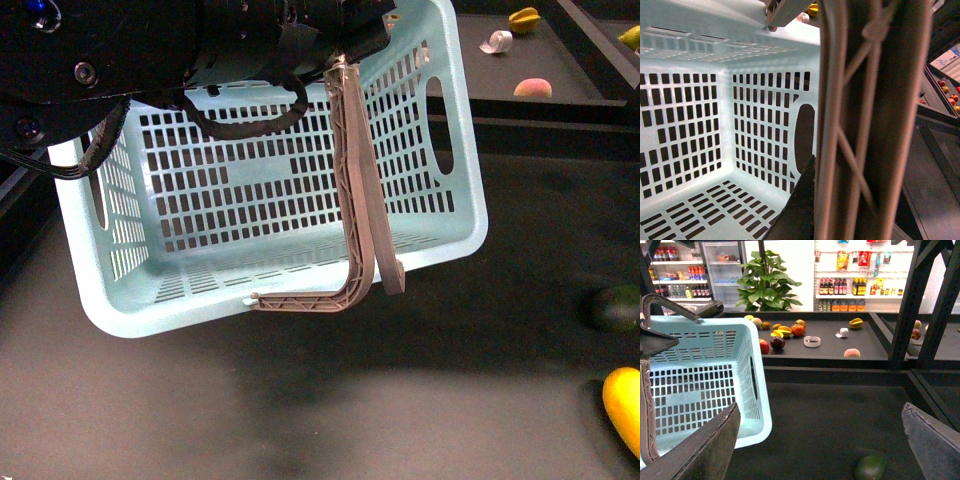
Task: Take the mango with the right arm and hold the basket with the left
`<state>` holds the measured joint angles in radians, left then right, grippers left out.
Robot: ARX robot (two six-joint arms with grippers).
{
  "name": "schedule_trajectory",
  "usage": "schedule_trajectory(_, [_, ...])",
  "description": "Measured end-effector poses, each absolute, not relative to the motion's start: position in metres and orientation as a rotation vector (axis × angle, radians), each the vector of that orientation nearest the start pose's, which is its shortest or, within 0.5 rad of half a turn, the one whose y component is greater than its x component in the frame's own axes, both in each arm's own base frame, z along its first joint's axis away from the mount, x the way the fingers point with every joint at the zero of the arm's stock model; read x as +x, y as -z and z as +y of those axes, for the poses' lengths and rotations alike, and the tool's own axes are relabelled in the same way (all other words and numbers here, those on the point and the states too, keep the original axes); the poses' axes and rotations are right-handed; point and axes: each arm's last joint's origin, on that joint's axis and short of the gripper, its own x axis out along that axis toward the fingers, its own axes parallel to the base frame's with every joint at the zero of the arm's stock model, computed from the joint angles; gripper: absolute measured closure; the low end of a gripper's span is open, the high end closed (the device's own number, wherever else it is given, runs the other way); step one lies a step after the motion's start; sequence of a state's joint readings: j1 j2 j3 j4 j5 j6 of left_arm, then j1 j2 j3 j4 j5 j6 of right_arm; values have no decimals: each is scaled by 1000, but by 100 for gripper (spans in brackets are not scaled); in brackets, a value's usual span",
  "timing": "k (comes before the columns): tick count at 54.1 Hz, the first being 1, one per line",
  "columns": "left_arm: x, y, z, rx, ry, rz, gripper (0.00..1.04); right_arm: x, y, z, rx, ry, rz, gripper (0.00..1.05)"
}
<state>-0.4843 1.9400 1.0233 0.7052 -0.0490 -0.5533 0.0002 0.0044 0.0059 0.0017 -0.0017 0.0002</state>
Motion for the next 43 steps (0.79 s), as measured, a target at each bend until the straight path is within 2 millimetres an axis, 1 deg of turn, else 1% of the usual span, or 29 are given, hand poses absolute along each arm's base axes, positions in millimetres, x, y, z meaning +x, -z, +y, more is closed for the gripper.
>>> schedule_trajectory(43, [360, -171, -188, -487, 366, 320, 99, 98, -165, 0, 0, -2, -4, 8])
